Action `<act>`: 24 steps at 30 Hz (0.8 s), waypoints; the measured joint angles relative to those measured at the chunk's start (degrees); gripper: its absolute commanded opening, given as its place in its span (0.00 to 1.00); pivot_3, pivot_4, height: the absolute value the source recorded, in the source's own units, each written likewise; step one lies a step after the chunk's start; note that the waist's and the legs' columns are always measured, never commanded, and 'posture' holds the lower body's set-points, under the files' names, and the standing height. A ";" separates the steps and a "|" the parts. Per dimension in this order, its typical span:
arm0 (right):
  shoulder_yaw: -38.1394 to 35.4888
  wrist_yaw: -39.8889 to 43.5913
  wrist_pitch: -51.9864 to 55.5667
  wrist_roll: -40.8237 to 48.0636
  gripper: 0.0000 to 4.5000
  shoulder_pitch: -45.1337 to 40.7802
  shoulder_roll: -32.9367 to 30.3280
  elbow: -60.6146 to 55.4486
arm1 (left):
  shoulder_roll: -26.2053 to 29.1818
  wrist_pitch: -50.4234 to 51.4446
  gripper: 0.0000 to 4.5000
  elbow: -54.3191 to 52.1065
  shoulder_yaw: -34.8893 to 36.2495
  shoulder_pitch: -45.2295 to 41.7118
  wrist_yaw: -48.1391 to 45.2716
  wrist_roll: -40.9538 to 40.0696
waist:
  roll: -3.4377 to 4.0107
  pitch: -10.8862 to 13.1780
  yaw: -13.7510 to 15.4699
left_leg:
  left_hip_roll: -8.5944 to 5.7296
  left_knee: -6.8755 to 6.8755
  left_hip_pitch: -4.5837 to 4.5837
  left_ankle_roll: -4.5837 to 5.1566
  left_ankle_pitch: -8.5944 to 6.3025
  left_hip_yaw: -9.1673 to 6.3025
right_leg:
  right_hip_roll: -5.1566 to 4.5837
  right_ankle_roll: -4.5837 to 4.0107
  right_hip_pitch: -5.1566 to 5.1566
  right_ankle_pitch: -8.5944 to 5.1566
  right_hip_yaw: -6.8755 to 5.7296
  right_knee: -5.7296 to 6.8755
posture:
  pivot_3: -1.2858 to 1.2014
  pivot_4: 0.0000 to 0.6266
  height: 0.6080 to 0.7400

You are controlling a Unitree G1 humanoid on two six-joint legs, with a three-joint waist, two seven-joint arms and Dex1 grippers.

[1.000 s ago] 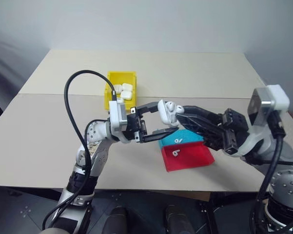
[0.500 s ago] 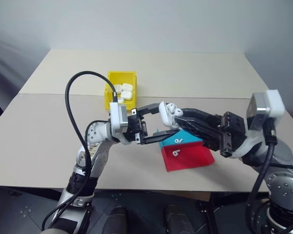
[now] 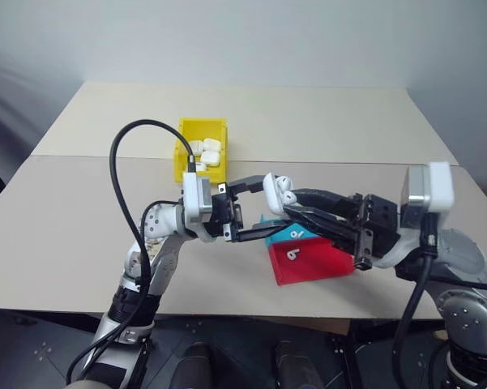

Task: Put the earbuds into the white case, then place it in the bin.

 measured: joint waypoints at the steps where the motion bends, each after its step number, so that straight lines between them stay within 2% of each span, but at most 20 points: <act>1: 0.09 0.23 -0.24 -0.19 0.40 0.17 -0.02 -0.25 | 0.00 0.00 0.62 0.00 0.01 0.00 0.02 0.00 | 0.00 0.00 0.00 | 0.00 0.00 0.00 0.00 0.00 0.00 | 0.00 0.00 0.00 0.00 0.00 0.00 | 0.52 0.24 1.00; 3: 0.49 0.60 -0.95 -1.30 0.55 0.48 -0.12 -0.93 | 0.00 0.00 0.62 0.02 0.02 0.00 0.09 0.00 | 0.00 0.00 -0.03 | 0.00 0.00 0.00 0.00 0.00 0.00 | 0.00 0.00 0.00 0.00 0.00 0.00 | 0.52 0.24 1.00; 15: 0.40 1.98 -2.54 -4.41 0.55 1.46 -2.51 -1.17 | 0.18 0.00 0.62 0.13 -0.02 0.08 -0.07 1.13 | -0.01 0.00 0.09 | 0.00 0.00 0.00 0.00 0.00 0.00 | 0.00 0.00 0.02 0.00 0.00 -0.01 | 0.52 0.24 1.00; 20: -3.77 3.20 -1.09 -4.23 0.55 -2.46 -11.70 -0.07 | 0.58 0.18 0.62 0.74 -0.37 -0.23 0.49 2.49 | -0.01 0.01 -0.04 | -0.02 0.01 0.03 0.00 0.00 0.02 | -0.01 0.01 0.04 0.01 0.02 -0.03 | 0.52 0.24 1.00; 23: -5.71 1.91 2.38 1.00 0.42 -10.64 -15.89 1.81 | 0.40 1.47 0.62 1.26 -0.83 -1.28 1.07 3.13 | -0.02 0.01 -0.11 | 0.00 0.00 0.05 0.00 0.00 0.00 | 0.01 0.00 0.04 0.01 0.01 -0.02 | 0.52 0.24 1.00; 24: -5.75 1.47 3.36 3.10 0.34 -13.52 -16.65 2.22 | 0.20 1.71 0.62 1.50 -1.09 -1.68 1.12 3.16 | -0.02 0.01 -0.11 | 0.00 0.00 0.03 0.00 0.00 -0.01 | 0.01 0.00 0.03 0.01 0.01 -0.03 | 0.52 0.24 1.00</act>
